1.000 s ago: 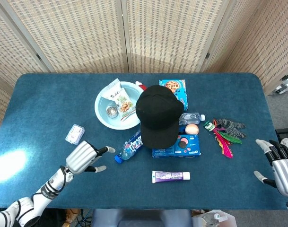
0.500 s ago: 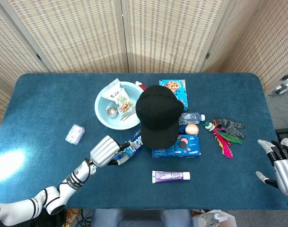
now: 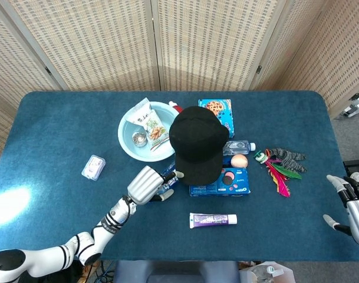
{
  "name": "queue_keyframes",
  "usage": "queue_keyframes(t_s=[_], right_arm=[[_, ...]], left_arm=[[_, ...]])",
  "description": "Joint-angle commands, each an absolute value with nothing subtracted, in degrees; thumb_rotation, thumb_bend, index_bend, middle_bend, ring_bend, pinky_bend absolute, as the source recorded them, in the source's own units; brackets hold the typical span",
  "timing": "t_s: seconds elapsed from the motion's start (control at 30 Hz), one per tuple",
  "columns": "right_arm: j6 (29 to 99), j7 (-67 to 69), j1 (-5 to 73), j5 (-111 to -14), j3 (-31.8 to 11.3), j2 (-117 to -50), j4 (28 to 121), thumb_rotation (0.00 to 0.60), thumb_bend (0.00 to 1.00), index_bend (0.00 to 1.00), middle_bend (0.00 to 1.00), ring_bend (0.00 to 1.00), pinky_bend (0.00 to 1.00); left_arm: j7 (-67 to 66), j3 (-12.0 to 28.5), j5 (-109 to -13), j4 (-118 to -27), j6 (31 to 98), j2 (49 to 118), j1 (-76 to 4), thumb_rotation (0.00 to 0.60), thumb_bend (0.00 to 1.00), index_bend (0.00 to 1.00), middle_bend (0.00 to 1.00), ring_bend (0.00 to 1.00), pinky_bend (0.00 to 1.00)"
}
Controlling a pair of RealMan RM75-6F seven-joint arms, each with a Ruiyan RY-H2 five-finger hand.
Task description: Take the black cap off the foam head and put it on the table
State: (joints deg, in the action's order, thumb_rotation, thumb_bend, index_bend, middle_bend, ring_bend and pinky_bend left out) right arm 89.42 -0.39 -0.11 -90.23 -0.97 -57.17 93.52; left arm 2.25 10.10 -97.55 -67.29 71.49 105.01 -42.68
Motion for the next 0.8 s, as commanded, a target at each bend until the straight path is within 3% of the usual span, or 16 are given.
queue_keyframes(t_s=[0.03, 0.8], right_arm=[[89.54, -0.2, -0.24, -90.19, -0.96, -57.14, 93.35, 0.6, 0.1, 0.16, 0.22, 0.14, 0.21], [90.75, -0.26, -1.53, -89.97, -0.89, -56.52, 93.59, 0.6, 0.1, 0.16, 0.22, 0.15, 0.22]], left_arm=[[1.39, 10.13, -96.98, -65.84, 71.88, 106.55, -43.3, 0.6, 0.28, 0.33, 0.97, 1.0, 1.0], [0.16, 11.93, -91.96, -61.62, 72.75, 113.39, -45.71, 0.6, 0.28, 0.35, 0.98, 1.0, 1.0]])
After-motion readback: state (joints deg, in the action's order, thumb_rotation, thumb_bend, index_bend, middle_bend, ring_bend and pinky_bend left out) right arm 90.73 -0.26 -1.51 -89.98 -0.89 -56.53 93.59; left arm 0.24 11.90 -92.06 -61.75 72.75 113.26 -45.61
